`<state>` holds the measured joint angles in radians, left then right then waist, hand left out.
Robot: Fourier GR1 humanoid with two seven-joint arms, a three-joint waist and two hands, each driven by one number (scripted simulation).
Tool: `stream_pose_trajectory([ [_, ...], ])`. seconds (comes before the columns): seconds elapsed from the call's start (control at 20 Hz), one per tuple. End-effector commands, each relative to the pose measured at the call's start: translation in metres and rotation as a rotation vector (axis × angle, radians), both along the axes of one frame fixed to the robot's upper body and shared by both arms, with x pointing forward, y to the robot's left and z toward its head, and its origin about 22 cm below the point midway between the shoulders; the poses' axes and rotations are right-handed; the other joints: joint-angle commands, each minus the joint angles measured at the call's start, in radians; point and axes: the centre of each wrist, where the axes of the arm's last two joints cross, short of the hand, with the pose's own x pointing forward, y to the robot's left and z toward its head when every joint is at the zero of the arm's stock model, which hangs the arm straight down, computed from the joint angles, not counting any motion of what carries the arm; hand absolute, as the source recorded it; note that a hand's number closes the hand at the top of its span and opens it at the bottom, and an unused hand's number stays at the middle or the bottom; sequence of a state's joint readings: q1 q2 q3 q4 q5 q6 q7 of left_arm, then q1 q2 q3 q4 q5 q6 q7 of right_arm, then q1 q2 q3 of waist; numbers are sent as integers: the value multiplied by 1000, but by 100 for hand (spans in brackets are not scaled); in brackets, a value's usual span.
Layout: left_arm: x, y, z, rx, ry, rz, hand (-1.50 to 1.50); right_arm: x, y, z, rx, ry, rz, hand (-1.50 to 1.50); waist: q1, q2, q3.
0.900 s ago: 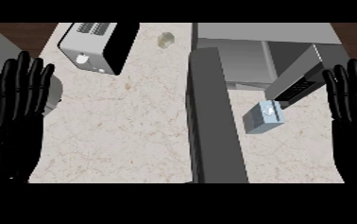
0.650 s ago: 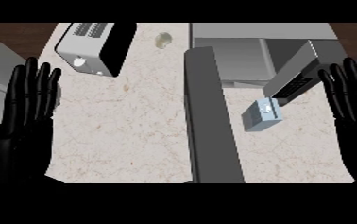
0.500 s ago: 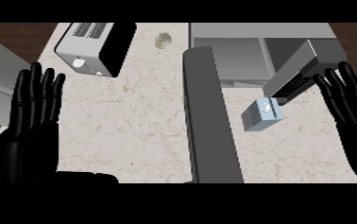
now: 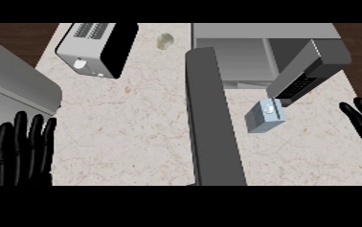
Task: Pick up the milk, place it into the microwave and close the microwave
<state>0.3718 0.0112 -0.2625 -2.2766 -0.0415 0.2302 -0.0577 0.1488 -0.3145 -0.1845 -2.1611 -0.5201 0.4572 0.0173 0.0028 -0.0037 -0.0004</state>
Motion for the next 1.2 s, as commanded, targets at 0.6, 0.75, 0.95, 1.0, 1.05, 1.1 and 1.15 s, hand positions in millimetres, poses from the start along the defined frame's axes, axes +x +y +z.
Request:
stream_pose_trajectory([
  [0.6,-75,18,-27,2,-6,23,-150,0,10,-25,-92,-21,-85,-150,12,1,0],
  [0.75,-89,18,-27,-23,4,17,-150,1,-4,-36,-114,13,-113,-150,11,0,0],
  [0.95,-98,41,-31,7,-3,10,-150,20,22,-48,-133,6,-117,-150,15,1,0],
  [1.0,-104,23,-38,-14,9,2,-150,12,26,-71,-139,9,-115,-150,16,0,1],
  [1.05,-110,39,-21,-5,19,-9,-150,35,20,-59,-137,14,-119,-150,20,1,0],
  [1.1,-96,20,-41,11,-8,15,-150,29,24,-70,-171,3,-112,-150,10,2,1],
  [1.15,-117,26,-31,10,16,-6,-150,29,23,-70,-196,14,-112,-150,19,0,1],
])
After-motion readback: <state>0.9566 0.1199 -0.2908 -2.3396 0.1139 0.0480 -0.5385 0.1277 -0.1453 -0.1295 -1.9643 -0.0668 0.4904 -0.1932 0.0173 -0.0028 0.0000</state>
